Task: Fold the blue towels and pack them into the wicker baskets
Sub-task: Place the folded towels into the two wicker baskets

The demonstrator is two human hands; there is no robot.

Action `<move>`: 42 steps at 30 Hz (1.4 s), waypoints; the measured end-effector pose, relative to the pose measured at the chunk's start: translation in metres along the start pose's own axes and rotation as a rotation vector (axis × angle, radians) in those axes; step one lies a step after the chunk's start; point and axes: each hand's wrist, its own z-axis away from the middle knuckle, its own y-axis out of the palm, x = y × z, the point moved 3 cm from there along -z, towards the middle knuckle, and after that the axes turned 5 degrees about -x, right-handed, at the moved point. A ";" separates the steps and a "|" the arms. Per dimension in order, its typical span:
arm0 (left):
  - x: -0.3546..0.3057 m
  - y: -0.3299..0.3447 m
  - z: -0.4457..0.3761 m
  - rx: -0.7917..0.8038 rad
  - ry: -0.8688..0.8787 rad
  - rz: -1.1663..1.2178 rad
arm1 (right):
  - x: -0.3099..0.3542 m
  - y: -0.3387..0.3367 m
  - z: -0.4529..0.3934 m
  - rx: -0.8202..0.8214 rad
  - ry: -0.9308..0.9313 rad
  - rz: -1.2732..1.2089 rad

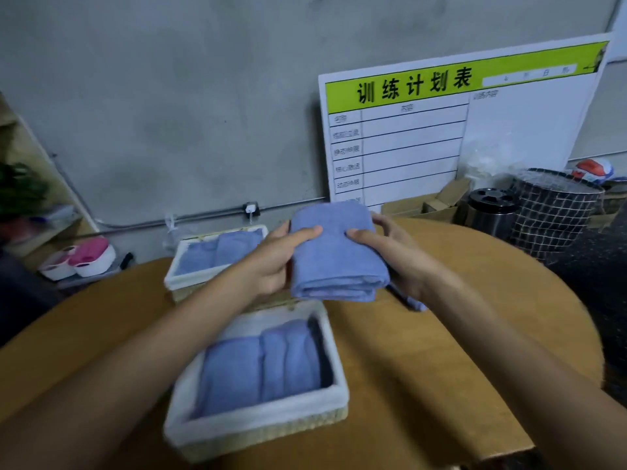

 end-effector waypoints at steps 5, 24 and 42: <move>-0.002 -0.114 0.089 -0.193 -0.004 -0.216 | -0.055 0.101 0.051 0.160 0.071 0.027; 0.066 -0.191 0.134 0.054 0.179 -1.407 | -0.123 0.149 0.055 0.326 -0.095 0.626; 0.042 -0.195 0.139 0.246 0.017 -1.684 | -0.087 0.141 0.062 0.549 -0.606 1.067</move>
